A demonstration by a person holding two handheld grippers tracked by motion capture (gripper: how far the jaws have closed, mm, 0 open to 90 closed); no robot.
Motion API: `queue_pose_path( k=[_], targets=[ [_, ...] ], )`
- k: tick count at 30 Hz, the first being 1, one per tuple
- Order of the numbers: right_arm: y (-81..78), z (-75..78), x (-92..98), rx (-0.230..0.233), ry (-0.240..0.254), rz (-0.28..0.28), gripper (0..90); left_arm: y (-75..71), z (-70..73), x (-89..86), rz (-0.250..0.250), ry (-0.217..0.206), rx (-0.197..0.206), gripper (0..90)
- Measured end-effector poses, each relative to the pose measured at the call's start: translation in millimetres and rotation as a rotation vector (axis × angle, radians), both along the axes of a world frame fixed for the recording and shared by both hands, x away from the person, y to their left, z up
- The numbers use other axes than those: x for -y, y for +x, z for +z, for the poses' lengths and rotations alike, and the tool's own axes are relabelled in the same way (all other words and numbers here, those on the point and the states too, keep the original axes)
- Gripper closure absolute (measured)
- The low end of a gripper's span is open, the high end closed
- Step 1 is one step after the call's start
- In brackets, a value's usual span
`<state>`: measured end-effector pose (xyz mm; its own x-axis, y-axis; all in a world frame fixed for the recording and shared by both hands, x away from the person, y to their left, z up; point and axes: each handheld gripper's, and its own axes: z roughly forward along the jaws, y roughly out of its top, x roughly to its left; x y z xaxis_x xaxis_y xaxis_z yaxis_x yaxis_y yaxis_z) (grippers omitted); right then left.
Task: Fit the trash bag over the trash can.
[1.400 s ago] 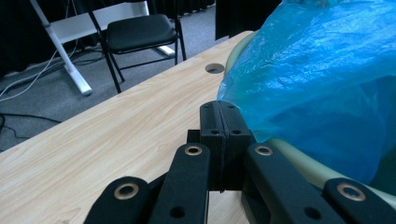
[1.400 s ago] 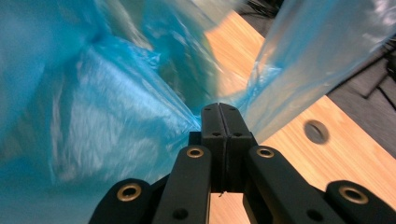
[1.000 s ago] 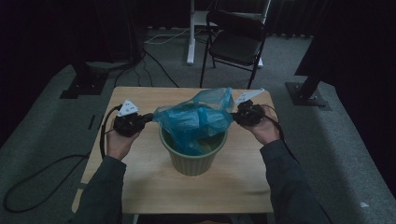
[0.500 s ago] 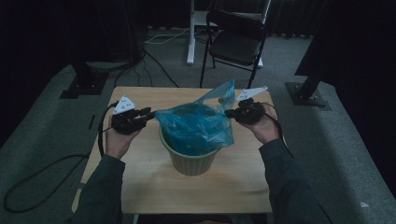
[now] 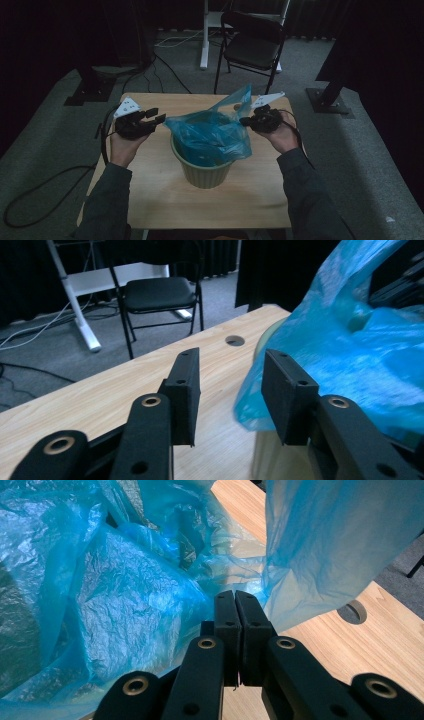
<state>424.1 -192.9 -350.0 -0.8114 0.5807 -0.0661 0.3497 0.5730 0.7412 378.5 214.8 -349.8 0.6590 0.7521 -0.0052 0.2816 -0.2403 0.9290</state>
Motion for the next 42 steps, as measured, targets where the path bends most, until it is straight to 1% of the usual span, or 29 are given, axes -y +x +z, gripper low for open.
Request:
queue_pose_path(
  k=[1,6,9,10,11,12,15,18,21,23,26,27,28,29,31,32,34,36,38,41,42],
  targets=[
    [-0.1,-0.4,-0.9,0.000,0.000,0.002,88.9,-0.4,2.1,2.1,-0.014,0.004,0.003,56.0],
    [-0.1,-1.9,-2.8,-0.003,-0.002,0.006,88.9,-1.1,11.4,17.2,-0.068,0.031,0.010,54.3],
    [-0.3,-2.7,-3.6,-0.004,-0.005,0.010,88.9,1.4,17.4,25.8,-0.086,0.051,0.014,54.3],
    [-0.4,-2.8,-3.6,-0.003,-0.006,0.010,88.9,2.1,20.1,28.4,-0.092,0.052,0.017,54.3],
    [-0.6,-2.5,-3.3,-0.003,-0.004,0.011,88.9,3.7,25.6,33.9,-0.105,0.053,0.018,54.0],
    [-0.7,-2.5,-3.3,-0.002,-0.004,0.010,88.9,3.7,25.6,33.9,-0.105,0.053,0.018,53.4],
    [-1.0,-2.8,-3.6,-0.001,-0.004,0.012,88.9,6.1,31.6,44.2,-0.126,0.073,0.007,52.9],
    [-1.2,-3.2,-4.1,-0.001,-0.004,0.013,88.9,7.7,33.6,56.3,-0.142,0.093,0.000,52.6],
    [-1.6,-3.8,-4.9,-0.005,-0.003,0.012,88.9,10.5,33.5,69.1,-0.150,0.128,-0.002,52.0],
    [-1.6,-3.9,-4.7,-0.004,-0.004,0.014,88.9,12.4,31.6,79.2,-0.154,0.155,-0.003,52.0],
    [-1.5,-3.8,-3.7,-0.005,-0.005,0.016,88.9,15.1,28.4,88.1,-0.160,0.185,-0.011,52.1],
    [-1.7,-3.9,-3.6,-0.006,-0.003,0.015,88.9,16.1,27.4,90.5,-0.154,0.198,-0.014,52.3],
    [-2.0,-4.1,-3.5,-0.008,-0.004,0.015,88.9,17.3,26.4,92.6,-0.137,0.218,-0.012,53.5],
    [-2.1,-4.3,-3.4,-0.007,-0.004,0.015,88.9,18.9,25.3,94.1,-0.113,0.250,-0.008,56.6],
    [-1.9,-4.8,-2.6,-0.005,-0.005,0.017,88.9,24.0,22.1,94.3,-0.066,0.288,-0.008,64.6],
    [-1.9,-5.2,-2.0,-0.006,-0.006,0.014,88.9,26.3,21.1,93.1,-0.052,0.289,-0.019,69.4],
    [-1.9,-6.2,-1.1,-0.008,-0.004,0.012,88.9,32.5,18.1,88.7,-0.025,0.277,-0.049,77.1],
    [-1.9,-7.3,0.4,-0.016,-0.006,0.008,88.9,37.4,15.3,83.8,0.013,0.282,-0.057,82.4],
    [-0.9,-9.2,2.0,-0.018,-0.007,0.005,88.8,42.4,12.9,77.1,0.034,0.266,-0.071,85.1],
    [0.1,-12.9,4.0,-0.030,-0.009,-0.003,88.9,47.1,8.8,70.3,0.063,0.253,-0.085,86.2],
    [0.4,-13.9,4.6,-0.032,-0.011,-0.002,89.0,48.7,7.1,67.4,0.076,0.256,-0.090,86.5]
  ],
)
